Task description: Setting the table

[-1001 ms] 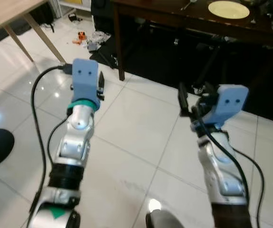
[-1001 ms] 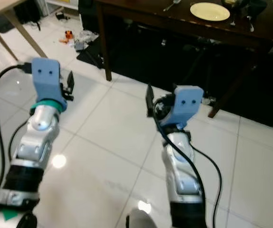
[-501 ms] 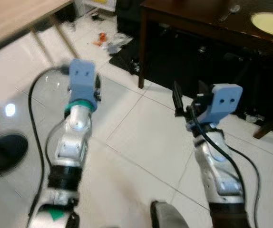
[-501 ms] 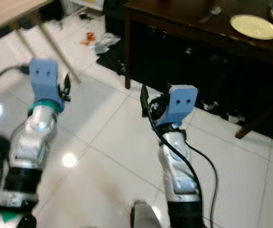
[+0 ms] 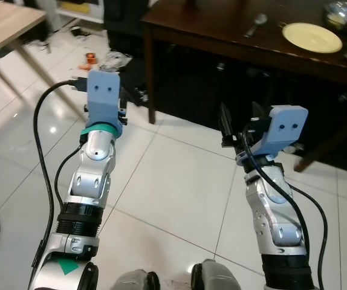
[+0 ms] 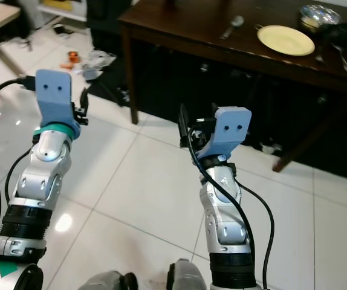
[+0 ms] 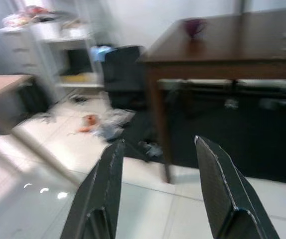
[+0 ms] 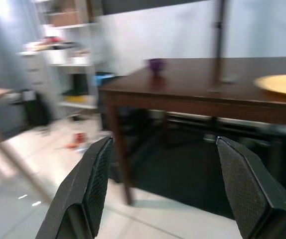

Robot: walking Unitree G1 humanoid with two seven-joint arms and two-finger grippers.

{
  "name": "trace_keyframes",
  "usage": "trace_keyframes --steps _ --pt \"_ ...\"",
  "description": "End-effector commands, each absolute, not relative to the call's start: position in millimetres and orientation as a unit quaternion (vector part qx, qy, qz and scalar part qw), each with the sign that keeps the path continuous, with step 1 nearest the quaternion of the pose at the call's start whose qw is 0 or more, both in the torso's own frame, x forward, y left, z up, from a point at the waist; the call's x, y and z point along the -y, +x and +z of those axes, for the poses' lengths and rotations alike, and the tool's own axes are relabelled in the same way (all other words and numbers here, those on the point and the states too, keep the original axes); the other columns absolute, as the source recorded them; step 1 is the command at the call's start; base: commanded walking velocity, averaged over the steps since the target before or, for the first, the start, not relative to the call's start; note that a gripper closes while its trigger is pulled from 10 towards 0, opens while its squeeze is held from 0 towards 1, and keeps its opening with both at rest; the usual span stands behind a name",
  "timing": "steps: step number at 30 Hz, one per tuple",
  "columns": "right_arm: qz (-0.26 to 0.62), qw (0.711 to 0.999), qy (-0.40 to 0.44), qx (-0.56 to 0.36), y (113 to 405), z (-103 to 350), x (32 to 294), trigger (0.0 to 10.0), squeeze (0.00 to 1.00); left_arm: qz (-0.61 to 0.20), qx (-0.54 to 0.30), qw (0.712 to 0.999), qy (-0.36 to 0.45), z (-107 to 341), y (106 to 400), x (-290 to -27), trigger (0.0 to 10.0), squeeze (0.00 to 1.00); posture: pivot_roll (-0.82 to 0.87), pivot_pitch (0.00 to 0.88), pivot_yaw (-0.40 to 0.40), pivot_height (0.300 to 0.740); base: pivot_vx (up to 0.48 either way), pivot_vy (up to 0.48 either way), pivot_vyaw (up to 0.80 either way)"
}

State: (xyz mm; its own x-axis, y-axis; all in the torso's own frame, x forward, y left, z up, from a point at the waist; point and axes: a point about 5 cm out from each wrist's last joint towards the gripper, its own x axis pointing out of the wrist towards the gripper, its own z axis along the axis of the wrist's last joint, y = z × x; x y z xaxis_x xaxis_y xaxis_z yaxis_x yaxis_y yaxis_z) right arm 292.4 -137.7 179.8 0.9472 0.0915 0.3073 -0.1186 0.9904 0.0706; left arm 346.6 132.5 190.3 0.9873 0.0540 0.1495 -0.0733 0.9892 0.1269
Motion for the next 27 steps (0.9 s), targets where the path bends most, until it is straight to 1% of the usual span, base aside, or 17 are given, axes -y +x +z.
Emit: trace_keyframes --steps 1,5,27 --pt "0.048 0.987 0.046 0.149 292.1 177.4 141.1 10.0 0.00 0.023 0.072 0.995 0.067 189.2 346.4 -126.4 10.0 0.00 -0.11 0.000 0.095 0.740 0.469 0.000 -0.80" --pt "0.047 0.987 0.045 0.148 292.3 177.3 141.1 10.0 0.00 0.023 0.072 0.995 0.067 189.2 346.5 -126.4 10.0 0.00 -0.11 0.000 0.097 0.740 0.469 0.000 -0.67" --pt "0.054 0.985 0.046 0.155 292.2 178.5 135.6 10.0 0.00 0.022 0.072 0.995 0.069 189.6 346.2 -126.7 10.0 0.00 -0.10 0.000 0.101 0.740 0.469 0.000 0.00"
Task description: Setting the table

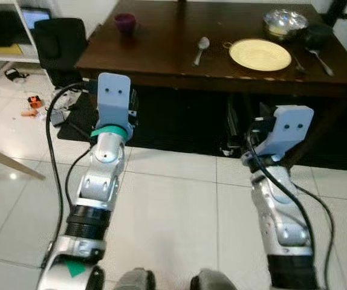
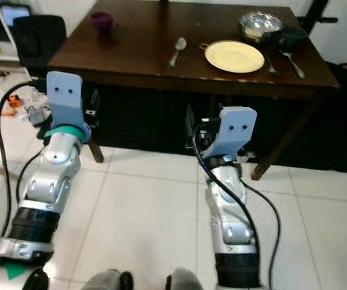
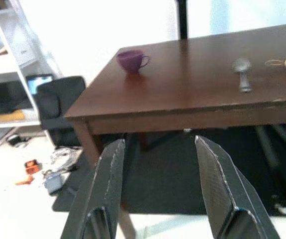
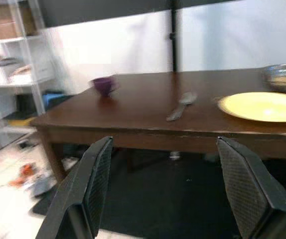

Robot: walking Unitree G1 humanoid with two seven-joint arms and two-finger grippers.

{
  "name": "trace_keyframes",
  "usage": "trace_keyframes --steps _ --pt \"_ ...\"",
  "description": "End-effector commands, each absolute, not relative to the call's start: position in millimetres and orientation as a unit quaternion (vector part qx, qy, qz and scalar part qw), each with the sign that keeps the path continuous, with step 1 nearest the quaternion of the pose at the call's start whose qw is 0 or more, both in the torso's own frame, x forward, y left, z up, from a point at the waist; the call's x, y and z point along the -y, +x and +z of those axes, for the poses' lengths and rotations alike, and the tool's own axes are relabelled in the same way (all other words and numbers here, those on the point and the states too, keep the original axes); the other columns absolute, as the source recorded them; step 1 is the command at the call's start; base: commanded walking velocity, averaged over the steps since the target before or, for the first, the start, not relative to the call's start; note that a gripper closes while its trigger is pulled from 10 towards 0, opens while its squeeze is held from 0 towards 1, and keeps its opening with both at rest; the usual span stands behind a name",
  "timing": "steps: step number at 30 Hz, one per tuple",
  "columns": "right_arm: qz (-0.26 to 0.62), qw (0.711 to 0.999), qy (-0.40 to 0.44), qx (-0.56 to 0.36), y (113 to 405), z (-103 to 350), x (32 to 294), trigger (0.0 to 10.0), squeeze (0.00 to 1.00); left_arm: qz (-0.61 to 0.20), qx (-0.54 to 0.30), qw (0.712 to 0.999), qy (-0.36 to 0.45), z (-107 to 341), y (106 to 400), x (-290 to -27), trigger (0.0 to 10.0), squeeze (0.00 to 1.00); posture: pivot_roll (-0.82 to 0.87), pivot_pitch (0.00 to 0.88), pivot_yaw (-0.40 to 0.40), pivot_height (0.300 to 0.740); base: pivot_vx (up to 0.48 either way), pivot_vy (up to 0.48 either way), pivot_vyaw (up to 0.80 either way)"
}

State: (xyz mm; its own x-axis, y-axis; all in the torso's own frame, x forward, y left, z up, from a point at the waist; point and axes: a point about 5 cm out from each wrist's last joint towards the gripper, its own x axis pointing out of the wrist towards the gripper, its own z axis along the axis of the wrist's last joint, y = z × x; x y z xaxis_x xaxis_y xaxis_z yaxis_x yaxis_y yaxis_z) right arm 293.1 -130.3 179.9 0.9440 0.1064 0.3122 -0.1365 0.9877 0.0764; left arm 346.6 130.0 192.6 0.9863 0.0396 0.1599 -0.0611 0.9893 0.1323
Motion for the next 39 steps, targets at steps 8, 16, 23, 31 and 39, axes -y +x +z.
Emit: trace_keyframes --steps 8,16,23,31,39 --pt "0.052 0.986 0.046 0.155 292.0 178.2 136.2 10.0 0.00 0.020 0.072 0.995 0.069 189.6 346.2 -126.1 10.0 0.00 -0.10 0.000 0.099 0.740 0.468 0.000 0.00" --pt "0.045 0.987 0.049 0.149 292.0 176.7 138.9 10.0 0.00 -0.003 0.070 0.995 0.067 187.5 344.6 -120.6 10.0 0.00 -0.10 0.000 0.098 0.740 0.469 0.000 -0.30" --pt "0.042 0.987 0.050 0.148 291.7 176.4 140.3 10.0 0.00 -0.012 0.070 0.995 0.065 187.2 343.8 -117.7 10.0 0.00 -0.10 0.002 0.096 0.740 0.469 0.000 -0.80" --pt "0.052 0.986 0.038 0.153 293.1 178.8 138.3 10.0 0.00 -0.012 0.070 0.995 0.064 187.1 343.2 -116.8 10.0 0.00 -0.11 0.004 0.094 0.740 0.469 0.000 -0.20" --pt "0.105 0.982 0.018 0.158 292.8 181.9 123.5 10.0 0.00 0.002 0.079 0.994 0.072 188.5 342.2 -118.5 10.0 0.00 -0.10 0.003 0.091 0.740 0.468 0.000 0.00"
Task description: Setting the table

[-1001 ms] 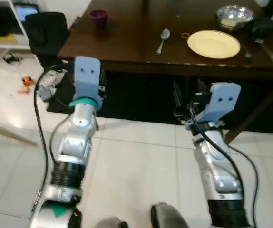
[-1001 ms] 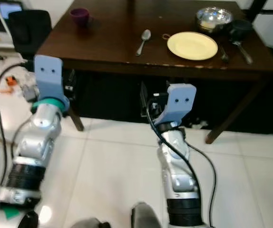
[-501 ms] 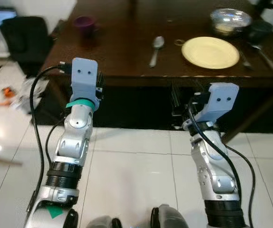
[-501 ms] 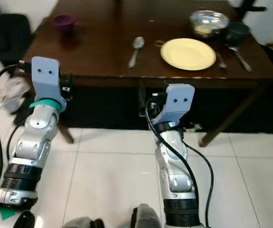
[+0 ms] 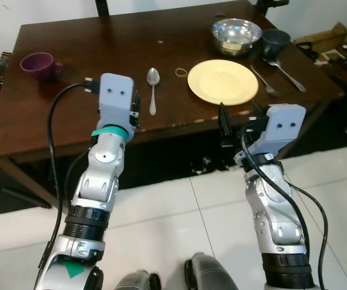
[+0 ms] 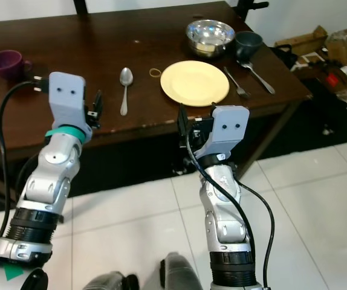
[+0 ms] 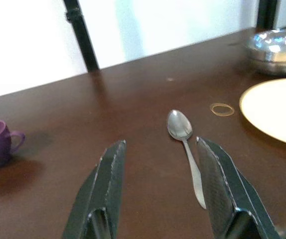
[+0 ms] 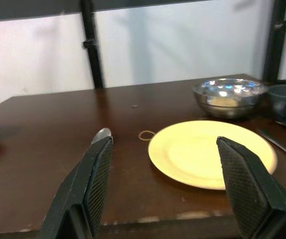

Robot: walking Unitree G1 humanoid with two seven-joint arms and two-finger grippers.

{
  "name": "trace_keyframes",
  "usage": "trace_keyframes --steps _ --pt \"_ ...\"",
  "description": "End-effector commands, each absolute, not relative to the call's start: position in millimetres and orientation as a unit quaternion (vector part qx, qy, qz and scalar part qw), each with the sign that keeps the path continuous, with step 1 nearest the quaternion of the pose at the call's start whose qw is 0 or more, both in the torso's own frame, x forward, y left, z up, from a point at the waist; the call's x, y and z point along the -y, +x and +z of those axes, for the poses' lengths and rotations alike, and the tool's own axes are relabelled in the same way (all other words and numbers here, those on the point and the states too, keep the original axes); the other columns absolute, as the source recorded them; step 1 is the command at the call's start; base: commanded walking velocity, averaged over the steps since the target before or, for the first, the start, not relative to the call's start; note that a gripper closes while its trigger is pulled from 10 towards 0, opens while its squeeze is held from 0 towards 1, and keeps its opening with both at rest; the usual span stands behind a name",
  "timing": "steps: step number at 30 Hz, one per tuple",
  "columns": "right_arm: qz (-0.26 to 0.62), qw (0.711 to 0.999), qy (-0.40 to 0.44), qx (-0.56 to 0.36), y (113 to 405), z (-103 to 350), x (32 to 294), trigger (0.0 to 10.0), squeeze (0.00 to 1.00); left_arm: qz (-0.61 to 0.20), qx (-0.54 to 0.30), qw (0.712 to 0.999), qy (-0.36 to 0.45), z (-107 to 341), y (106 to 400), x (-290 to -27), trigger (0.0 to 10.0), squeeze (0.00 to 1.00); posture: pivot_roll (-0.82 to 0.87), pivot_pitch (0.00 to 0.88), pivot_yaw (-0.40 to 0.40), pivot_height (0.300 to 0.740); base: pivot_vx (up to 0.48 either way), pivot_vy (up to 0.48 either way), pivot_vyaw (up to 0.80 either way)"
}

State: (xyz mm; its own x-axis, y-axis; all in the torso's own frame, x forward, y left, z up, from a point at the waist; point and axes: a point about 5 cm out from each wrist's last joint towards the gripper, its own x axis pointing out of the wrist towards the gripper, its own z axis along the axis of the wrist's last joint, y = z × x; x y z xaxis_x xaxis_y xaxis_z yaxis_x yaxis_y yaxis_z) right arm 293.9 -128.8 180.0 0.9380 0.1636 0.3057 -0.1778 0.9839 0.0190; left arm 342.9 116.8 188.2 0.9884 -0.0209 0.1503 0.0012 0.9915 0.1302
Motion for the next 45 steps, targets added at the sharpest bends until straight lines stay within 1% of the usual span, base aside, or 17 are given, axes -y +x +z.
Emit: trace_keyframes --steps 1,4,10,14,23,27,30,31,33,35,37,39,43,45 --pt "0.105 0.982 0.018 0.158 292.8 181.9 123.5 10.0 0.00 0.002 0.079 0.994 0.072 188.5 342.2 -118.5 10.0 0.00 -0.10 0.003 0.091 0.740 0.465 0.000 0.00" --pt "0.135 0.978 0.010 0.156 291.6 182.0 115.2 10.0 0.00 0.009 0.081 0.994 0.072 188.6 341.5 -119.4 10.0 0.00 -0.10 0.004 0.086 0.740 0.465 0.000 0.30" --pt "0.129 0.979 0.011 0.155 292.7 181.7 116.4 10.0 0.00 0.009 0.080 0.994 0.072 188.2 341.2 -119.2 10.0 0.00 -0.10 0.005 0.085 0.740 0.465 0.000 0.62" --pt "0.107 0.983 0.016 0.150 295.2 181.3 121.5 10.0 0.00 0.008 0.077 0.994 0.071 187.6 341.2 -118.8 10.0 0.00 -0.11 0.005 0.085 0.740 0.465 0.000 0.00" --pt "0.102 0.983 0.014 0.149 295.7 180.9 123.0 10.0 0.00 0.006 0.074 0.995 0.068 186.7 341.5 -118.2 10.0 0.00 -0.11 0.004 0.084 0.740 0.447 0.000 0.00" --pt "0.106 0.983 0.008 0.147 296.2 180.3 122.9 10.0 0.00 -0.019 0.059 0.997 0.053 183.7 342.2 -114.5 10.0 0.00 -0.11 0.000 0.084 0.740 0.000 0.000 0.00" --pt "0.122 0.984 -0.019 0.129 296.5 174.8 119.6 10.0 0.00 -0.069 0.052 0.996 0.030 182.4 340.7 -112.5 10.0 0.00 -0.10 0.000 0.086 0.740 0.000 0.000 0.00" --pt "0.122 0.984 -0.019 0.129 296.5 174.8 119.6 10.0 0.00 -0.069 0.052 0.996 0.030 182.4 340.7 -112.5 10.0 0.00 -0.10 0.000 0.086 0.740 0.000 0.000 0.00" --pt "0.128 0.984 -0.037 0.122 296.6 171.7 118.3 10.0 0.00 -0.102 0.037 0.994 -0.003 179.9 339.2 -112.8 10.0 0.00 -0.10 0.000 0.084 0.740 0.000 0.000 0.00" --pt "0.131 0.983 -0.038 0.119 296.4 170.4 117.9 10.0 0.00 -0.129 0.030 0.991 -0.020 176.4 336.0 -116.1 10.0 0.00 -0.10 0.000 0.077 0.740 0.000 0.000 0.00" --pt "0.132 0.984 -0.038 0.118 296.3 170.3 118.1 10.0 0.00 -0.136 0.029 0.990 -0.021 174.8 334.7 -117.6 10.0 0.00 -0.11 0.000 0.075 0.740 0.000 0.000 0.00" --pt "0.126 0.985 -0.040 0.109 297.0 167.1 120.9 10.0 0.00 -0.161 0.034 0.986 0.002 168.3 330.0 -119.1 10.0 0.00 -0.10 0.000 0.063 0.740 0.000 0.000 0.00" --pt "0.123 0.986 -0.040 0.103 297.1 164.9 122.5 10.0 0.00 -0.170 0.033 0.985 0.016 163.4 327.8 -118.9 10.0 0.00 -0.11 0.002 0.052 0.740 0.000 0.000 0.00" --pt "0.121 0.989 -0.041 0.079 296.3 156.9 125.4 10.0 0.00 -0.184 0.019 0.982 0.033 151.0 323.6 -117.9 10.0 0.00 -0.13 0.009 0.049 0.740 0.000 0.000 0.00"
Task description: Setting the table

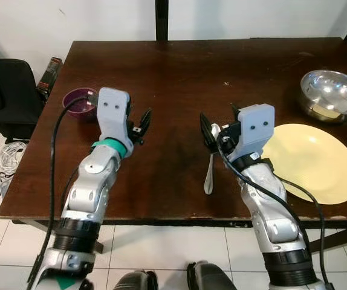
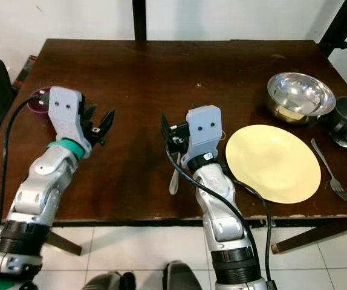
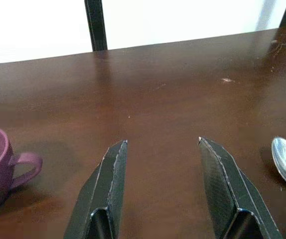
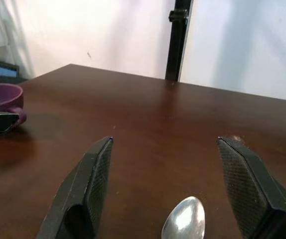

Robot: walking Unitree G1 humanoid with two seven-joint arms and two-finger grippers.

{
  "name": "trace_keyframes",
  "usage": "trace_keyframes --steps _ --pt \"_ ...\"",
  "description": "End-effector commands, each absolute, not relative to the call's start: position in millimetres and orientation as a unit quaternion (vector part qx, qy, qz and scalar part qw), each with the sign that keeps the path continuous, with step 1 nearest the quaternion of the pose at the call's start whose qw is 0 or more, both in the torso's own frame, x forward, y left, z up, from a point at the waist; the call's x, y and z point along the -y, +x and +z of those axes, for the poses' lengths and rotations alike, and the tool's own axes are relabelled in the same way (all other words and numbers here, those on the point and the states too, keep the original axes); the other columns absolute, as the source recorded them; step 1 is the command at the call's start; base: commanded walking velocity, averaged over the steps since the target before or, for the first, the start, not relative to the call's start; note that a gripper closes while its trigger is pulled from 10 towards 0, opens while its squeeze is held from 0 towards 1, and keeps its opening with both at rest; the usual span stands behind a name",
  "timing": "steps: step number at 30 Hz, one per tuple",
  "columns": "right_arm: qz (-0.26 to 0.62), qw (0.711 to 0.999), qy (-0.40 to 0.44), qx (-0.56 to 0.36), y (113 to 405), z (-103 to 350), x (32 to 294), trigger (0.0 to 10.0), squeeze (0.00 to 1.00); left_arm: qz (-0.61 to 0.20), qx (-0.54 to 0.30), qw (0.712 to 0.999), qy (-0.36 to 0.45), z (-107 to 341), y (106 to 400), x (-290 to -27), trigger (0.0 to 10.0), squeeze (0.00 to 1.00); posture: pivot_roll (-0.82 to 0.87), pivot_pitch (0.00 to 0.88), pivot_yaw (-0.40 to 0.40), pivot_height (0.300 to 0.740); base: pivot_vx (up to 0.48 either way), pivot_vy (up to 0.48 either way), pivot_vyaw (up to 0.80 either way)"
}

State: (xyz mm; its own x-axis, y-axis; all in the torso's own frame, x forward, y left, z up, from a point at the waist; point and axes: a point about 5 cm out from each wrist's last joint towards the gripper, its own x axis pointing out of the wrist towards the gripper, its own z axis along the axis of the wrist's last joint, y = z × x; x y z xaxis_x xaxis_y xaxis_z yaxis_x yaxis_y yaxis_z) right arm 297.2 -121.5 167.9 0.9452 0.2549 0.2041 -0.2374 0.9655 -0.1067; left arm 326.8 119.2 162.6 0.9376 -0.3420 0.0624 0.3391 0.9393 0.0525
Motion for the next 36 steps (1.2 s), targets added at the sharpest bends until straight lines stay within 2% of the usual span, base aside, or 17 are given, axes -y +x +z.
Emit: trace_keyframes --steps 1,6,11,13,15,16,17,18,22,23,24,25,34,35,36 --pt "0.121 0.989 -0.041 0.079 296.3 156.9 125.4 10.0 0.00 -0.184 0.019 0.982 0.033 151.0 323.6 -117.9 10.0 0.00 -0.13 0.009 0.049 0.740 0.000 0.000 0.00" --pt "0.101 0.993 -0.059 0.004 302.7 134.5 130.1 10.0 0.00 -0.192 0.008 0.980 0.056 142.9 321.4 -115.8 10.0 0.00 -0.15 0.031 0.045 0.740 0.000 0.000 0.00" --pt "0.094 0.993 -0.065 -0.015 306.5 128.7 129.8 10.0 0.00 -0.189 0.008 0.980 0.068 142.7 322.0 -116.5 10.0 0.00 -0.15 0.039 0.041 0.740 0.000 0.000 0.00" --pt "0.082 0.992 -0.075 -0.063 313.0 117.8 127.4 10.0 0.00 -0.179 0.010 0.980 0.089 143.2 323.3 -121.2 10.0 0.00 -0.15 0.053 0.030 0.740 0.000 0.000 0.00" --pt "0.082 0.992 -0.075 -0.063 313.0 117.8 127.4 10.0 0.00 -0.179 0.010 0.980 0.089 143.2 323.3 -121.2 10.0 0.00 -0.15 0.053 0.030 0.740 0.000 0.000 0.00" --pt "0.076 0.990 -0.080 -0.085 313.3 113.0 127.5 10.0 0.54 -0.175 0.010 0.980 0.093 142.9 322.9 -123.4 10.0 0.00 -0.16 0.060 0.026 0.740 0.000 0.000 0.00" --pt "0.076 0.990 -0.080 -0.085 313.3 113.0 127.5 10.0 0.54 -0.175 0.010 0.980 0.093 142.9 322.9 -123.4 10.0 0.00 -0.16 0.060 0.026 0.740 0.000 0.000 0.00" --pt "0.077 0.988 -0.086 -0.102 311.5 108.8 127.6 10.0 1.00 -0.173 0.010 0.980 0.094 142.1 321.9 -124.7 10.0 0.00 -0.17 0.065 0.025 0.740 0.000 0.000 0.00" --pt "0.089 0.983 -0.089 -0.130 304.3 101.2 124.5 10.0 1.00 -0.170 0.009 0.981 0.093 139.3 320.4 -124.7 10.0 0.00 -0.17 0.071 0.024 0.740 0.000 0.000 0.00" --pt "0.093 0.981 -0.089 -0.146 301.1 96.0 122.4 10.0 0.12 -0.170 0.008 0.981 0.093 138.9 320.8 -123.9 10.0 0.00 -0.17 0.073 0.025 0.740 0.000 0.000 0.00" --pt "0.093 0.981 -0.089 -0.146 301.1 96.0 122.4 10.0 0.12 -0.170 0.008 0.981 0.093 138.9 320.8 -123.9 10.0 0.00 -0.17 0.073 0.025 0.740 0.000 0.000 0.00" --pt "0.094 0.979 -0.089 -0.158 299.1 91.6 121.1 10.0 0.00 -0.169 0.008 0.981 0.092 138.9 321.2 -123.4 10.0 0.00 -0.17 0.075 0.027 0.740 0.000 0.000 0.00" --pt "0.072 0.975 -0.072 -0.198 299.5 75.4 119.8 10.0 0.00 -0.165 0.009 0.982 0.095 140.8 323.3 -124.9 10.0 0.00 -0.16 0.081 0.038 0.740 0.000 0.000 0.00" --pt "0.076 0.974 -0.067 -0.204 299.3 73.6 118.5 9.5 0.00 -0.164 0.009 0.982 0.095 140.8 323.4 -125.1 10.0 0.00 -0.16 0.082 0.039 0.740 0.000 0.000 0.00" --pt "0.080 0.972 -0.061 -0.212 298.9 70.0 116.8 3.0 0.00 -0.164 0.010 0.982 0.094 141.1 323.5 -124.9 10.0 0.00 -0.16 0.082 0.038 0.740 0.000 0.000 0.00"
